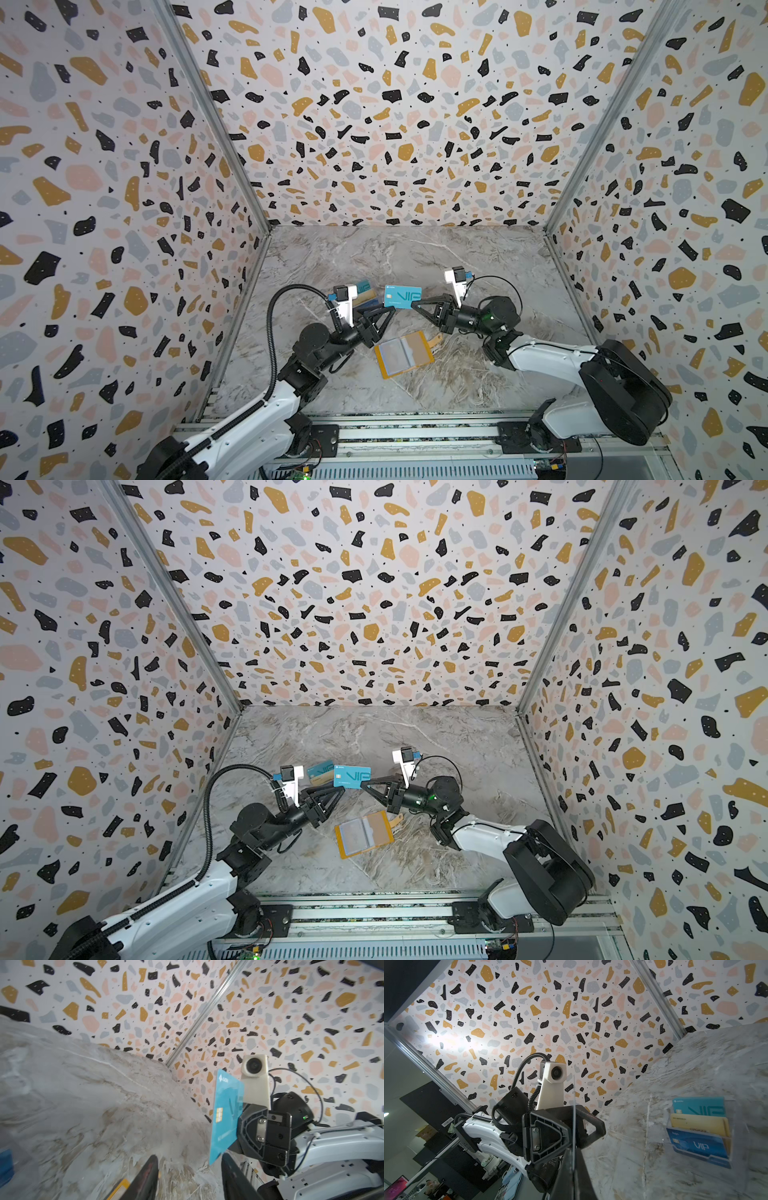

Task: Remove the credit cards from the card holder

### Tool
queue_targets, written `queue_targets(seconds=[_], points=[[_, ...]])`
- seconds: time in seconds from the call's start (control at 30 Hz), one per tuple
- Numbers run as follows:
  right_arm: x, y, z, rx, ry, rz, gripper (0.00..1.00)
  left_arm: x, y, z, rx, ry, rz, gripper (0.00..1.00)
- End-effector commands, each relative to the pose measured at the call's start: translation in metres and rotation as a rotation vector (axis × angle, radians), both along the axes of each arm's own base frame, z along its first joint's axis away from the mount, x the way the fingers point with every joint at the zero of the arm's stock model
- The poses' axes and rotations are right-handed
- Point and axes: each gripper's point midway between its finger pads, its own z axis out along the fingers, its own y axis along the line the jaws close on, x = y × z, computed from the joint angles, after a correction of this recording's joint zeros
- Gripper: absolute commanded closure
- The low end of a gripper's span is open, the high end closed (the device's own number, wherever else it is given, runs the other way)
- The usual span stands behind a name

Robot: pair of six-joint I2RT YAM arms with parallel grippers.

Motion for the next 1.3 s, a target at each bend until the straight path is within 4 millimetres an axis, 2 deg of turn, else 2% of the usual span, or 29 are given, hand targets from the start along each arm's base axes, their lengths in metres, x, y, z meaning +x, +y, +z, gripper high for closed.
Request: queue_targets(seconds=[0.0, 0.2, 0.33, 0.6, 0.73, 0.97, 1.27], points=[[0.002, -0.009, -0.004, -0.043, -0.039, -0.034, 1.0, 0.009, 0.011, -0.011, 0.172, -0.002, 0.069, 0.44], [0.012, -0.024, -0.034, -0.24, -0.084, -0.146, 1.0, 0.005, 0.019, -0.017, 0.363, -0.01, 0.062, 0.38], [0.012, -0.035, -0.042, -0.345, -0.141, -0.194, 1.0, 0.003, 0.024, -0.012, 0.488, -0.035, 0.043, 0.36], [-0.012, -0.036, -0.054, -0.486, -0.219, -0.055, 1.0, -0.01, 0.005, 0.007, 0.597, -0.117, -0.145, 0.36], [-0.027, -0.028, -0.052, -0.48, -0.241, 0.054, 1.0, -0.013, 0.0, 0.02, 0.642, -0.172, -0.205, 0.38], [-0.062, -0.015, -0.04, -0.426, -0.321, 0.24, 1.0, -0.042, -0.022, 0.031, 0.642, -0.261, -0.463, 0.41], [-0.076, -0.008, -0.025, -0.385, -0.387, 0.343, 1.0, -0.062, -0.035, 0.03, 0.598, -0.272, -0.637, 0.44]])
